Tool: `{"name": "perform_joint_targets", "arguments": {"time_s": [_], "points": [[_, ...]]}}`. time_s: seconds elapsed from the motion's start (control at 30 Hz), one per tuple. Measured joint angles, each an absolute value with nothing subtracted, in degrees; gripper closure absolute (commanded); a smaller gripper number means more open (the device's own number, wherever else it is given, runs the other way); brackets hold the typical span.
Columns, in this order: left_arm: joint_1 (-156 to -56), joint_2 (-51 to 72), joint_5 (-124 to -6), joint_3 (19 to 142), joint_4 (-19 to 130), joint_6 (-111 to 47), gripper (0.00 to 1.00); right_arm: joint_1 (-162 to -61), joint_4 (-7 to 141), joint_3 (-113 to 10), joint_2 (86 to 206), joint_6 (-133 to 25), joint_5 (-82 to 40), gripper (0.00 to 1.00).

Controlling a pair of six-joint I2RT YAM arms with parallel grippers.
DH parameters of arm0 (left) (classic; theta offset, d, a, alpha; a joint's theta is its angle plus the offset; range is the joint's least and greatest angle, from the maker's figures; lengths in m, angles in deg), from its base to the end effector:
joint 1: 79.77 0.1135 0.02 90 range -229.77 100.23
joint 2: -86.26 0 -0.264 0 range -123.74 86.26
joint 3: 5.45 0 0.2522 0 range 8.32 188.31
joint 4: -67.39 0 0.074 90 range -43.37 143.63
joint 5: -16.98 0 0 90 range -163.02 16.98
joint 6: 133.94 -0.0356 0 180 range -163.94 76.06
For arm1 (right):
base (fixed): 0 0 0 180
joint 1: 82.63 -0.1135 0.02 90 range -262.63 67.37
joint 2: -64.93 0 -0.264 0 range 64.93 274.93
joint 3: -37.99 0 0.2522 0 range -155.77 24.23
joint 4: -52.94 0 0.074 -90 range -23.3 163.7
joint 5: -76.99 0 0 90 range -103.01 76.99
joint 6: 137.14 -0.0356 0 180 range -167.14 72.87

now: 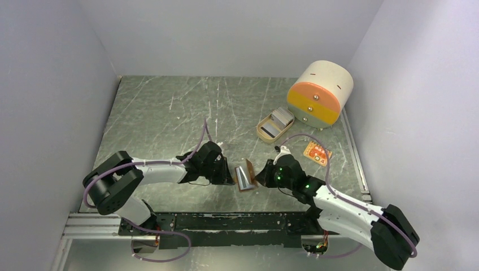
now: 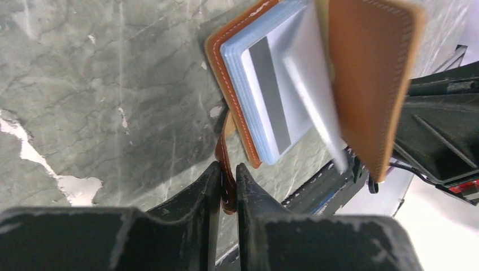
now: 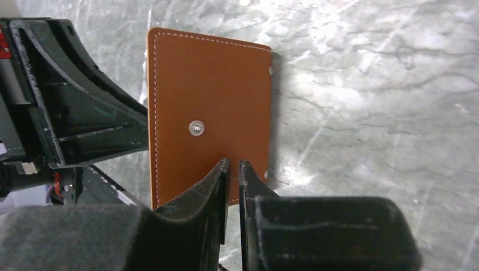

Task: Put the credit cards into the card holder
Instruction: Close the card holder at the center of the board.

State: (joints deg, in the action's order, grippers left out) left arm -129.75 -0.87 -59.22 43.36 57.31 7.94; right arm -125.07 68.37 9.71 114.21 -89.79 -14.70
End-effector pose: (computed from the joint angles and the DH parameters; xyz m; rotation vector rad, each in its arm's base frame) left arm 0.1715 -0.2174 0.1396 0.0790 2.6905 -0.9981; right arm 0.1258 0.1164 0.1581 -0.0131 2.3426 0.8250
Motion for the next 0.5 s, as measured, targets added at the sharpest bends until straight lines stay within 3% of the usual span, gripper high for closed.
{"name": "perform_joint_targets", "arguments": {"time_s": [0.5], "points": [[-128.61, -0.87, -54.15, 42.66, 62.75, 9.93, 0.70, -126.66, 60.86, 8.13, 125.84, -88.30, -18.59, 0.83]]}}
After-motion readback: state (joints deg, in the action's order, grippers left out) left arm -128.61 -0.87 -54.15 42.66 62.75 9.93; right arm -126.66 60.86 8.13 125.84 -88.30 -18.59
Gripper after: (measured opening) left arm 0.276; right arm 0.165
